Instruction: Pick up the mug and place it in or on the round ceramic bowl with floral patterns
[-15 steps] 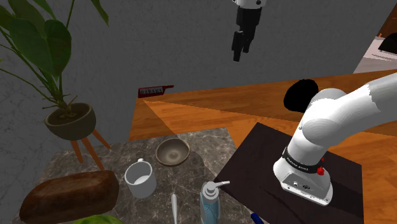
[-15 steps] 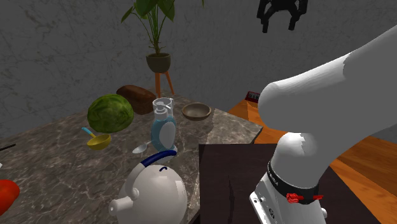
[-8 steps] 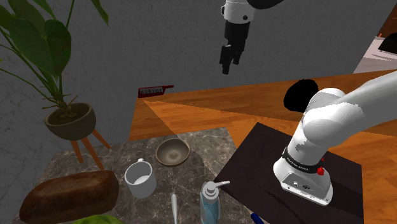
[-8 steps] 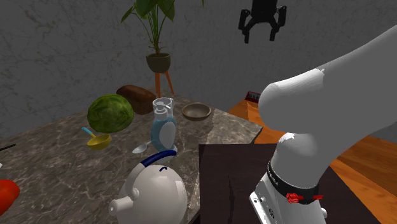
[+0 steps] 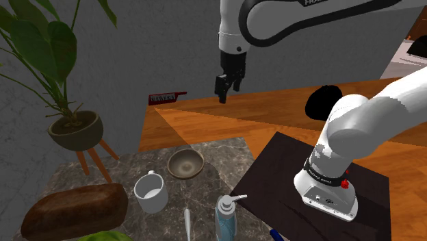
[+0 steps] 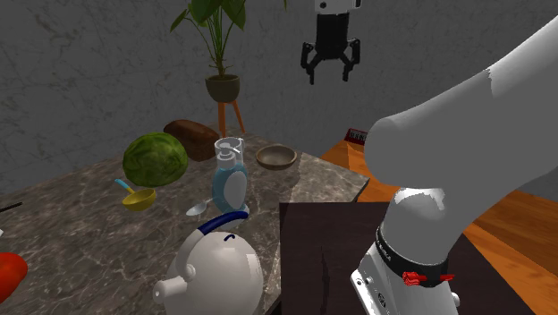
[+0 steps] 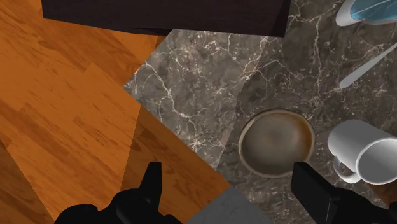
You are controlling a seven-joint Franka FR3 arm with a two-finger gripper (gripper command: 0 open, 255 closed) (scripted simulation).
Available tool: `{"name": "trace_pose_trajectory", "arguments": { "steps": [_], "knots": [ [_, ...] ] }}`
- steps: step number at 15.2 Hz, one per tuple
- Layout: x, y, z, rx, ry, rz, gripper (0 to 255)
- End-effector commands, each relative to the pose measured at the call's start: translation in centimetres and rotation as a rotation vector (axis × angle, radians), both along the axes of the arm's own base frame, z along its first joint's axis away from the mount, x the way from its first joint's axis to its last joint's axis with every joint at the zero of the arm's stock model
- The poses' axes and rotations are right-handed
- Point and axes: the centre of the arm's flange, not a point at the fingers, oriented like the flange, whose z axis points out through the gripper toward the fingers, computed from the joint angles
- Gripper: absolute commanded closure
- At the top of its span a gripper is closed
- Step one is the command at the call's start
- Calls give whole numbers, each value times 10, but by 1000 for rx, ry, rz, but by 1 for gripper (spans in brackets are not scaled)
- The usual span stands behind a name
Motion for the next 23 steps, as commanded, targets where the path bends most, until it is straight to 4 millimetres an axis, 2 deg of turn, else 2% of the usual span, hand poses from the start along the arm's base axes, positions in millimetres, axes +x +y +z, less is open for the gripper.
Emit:
{"name": "trace_pose_trajectory", "arguments": {
  "steps": [1, 23],
  "knots": [
    [2, 25, -13, 4, -3, -6, 0],
    [62, 258, -166, 40, -25, -57, 0]
  ]
}}
